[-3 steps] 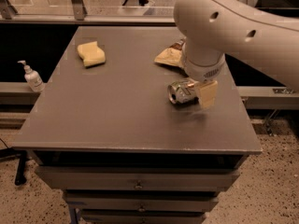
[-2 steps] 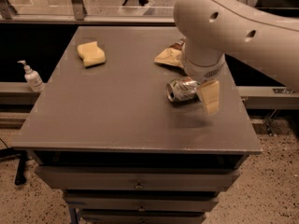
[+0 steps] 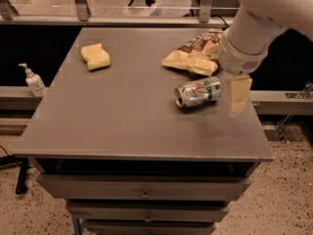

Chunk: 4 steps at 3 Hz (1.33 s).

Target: Knock 7up can over

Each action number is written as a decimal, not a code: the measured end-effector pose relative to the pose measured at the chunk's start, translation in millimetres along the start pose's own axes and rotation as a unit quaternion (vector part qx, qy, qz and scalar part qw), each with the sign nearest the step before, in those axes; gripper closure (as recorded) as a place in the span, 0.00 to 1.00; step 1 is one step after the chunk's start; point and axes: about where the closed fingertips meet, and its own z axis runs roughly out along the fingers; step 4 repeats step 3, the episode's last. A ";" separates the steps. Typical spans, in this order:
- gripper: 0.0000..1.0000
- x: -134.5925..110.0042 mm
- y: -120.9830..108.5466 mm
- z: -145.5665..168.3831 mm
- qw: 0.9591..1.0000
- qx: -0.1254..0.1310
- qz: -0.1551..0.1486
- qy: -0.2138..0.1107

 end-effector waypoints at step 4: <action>0.00 79.4 30.9 -38.5 0.966 0.015 0.178 -0.189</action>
Offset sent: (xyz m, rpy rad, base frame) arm -0.0387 -0.0854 0.0753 0.9778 0.1487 -0.3032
